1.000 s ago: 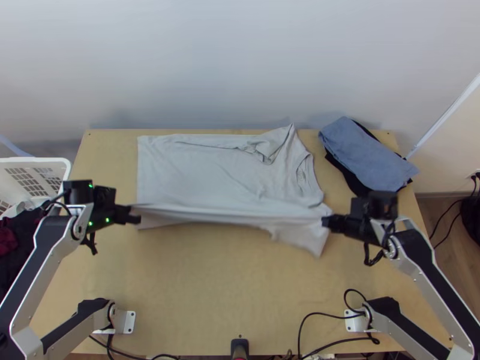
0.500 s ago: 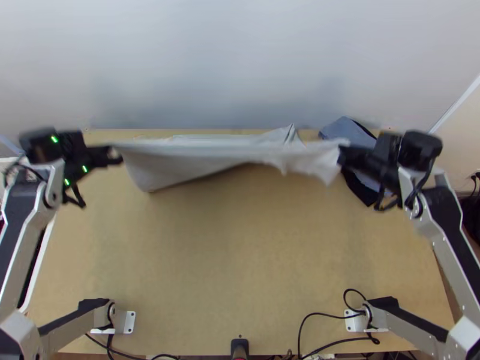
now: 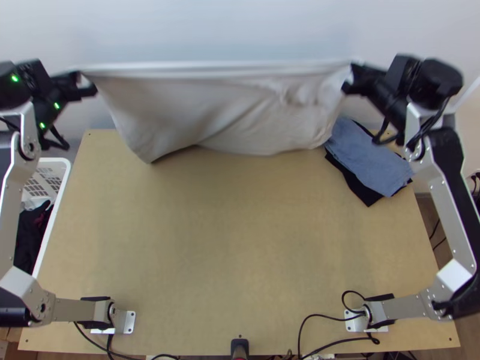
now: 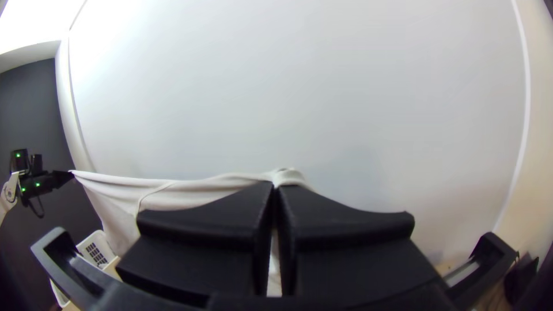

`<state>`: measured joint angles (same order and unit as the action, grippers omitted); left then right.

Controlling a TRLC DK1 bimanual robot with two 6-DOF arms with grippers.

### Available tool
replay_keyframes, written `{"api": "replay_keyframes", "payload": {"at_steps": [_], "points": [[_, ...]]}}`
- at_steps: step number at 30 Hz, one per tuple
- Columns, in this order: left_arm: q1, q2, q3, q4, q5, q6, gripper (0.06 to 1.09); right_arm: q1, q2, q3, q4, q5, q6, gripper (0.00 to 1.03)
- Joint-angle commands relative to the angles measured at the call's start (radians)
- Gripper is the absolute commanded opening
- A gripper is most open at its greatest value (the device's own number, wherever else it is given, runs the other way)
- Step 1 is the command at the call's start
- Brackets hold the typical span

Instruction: Fold the t-shirt

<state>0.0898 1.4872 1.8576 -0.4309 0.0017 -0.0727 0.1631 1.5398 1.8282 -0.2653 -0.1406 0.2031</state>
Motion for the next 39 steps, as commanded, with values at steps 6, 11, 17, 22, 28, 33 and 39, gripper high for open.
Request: {"api": "replay_keyframes", "payload": {"at_steps": [6, 11, 17, 22, 28, 33, 39], "points": [[0.018, 0.087, 0.276, 0.060, -0.180, -0.030, 0.10, -0.057, 0.095, 0.367, 0.029, 0.105, -0.011, 0.03], [0.010, 0.035, 0.331, 0.057, -0.198, -0.030, 0.10, -0.056, 0.009, 0.405, -0.014, 0.104, -0.014, 0.03], [0.007, -0.117, 0.322, 0.043, -0.216, -0.030, 0.10, -0.056, -0.211, 0.335, -0.083, 0.087, -0.014, 0.03], [0.008, -0.286, 0.267, 0.043, -0.223, -0.032, 0.10, -0.056, -0.422, 0.278, -0.147, 0.067, -0.018, 0.03], [0.004, -0.542, 0.150, 0.035, -0.223, -0.050, 0.10, -0.011, -0.639, 0.261, -0.304, 0.067, -0.016, 0.03], [0.004, -0.702, -0.006, -0.003, -0.218, -0.053, 0.10, 0.003, -0.707, 0.263, -0.403, 0.068, -0.018, 0.03], [-0.024, -0.754, -0.169, -0.016, -0.213, -0.052, 0.10, 0.010, -0.650, 0.233, -0.399, 0.067, -0.002, 0.03]]}}
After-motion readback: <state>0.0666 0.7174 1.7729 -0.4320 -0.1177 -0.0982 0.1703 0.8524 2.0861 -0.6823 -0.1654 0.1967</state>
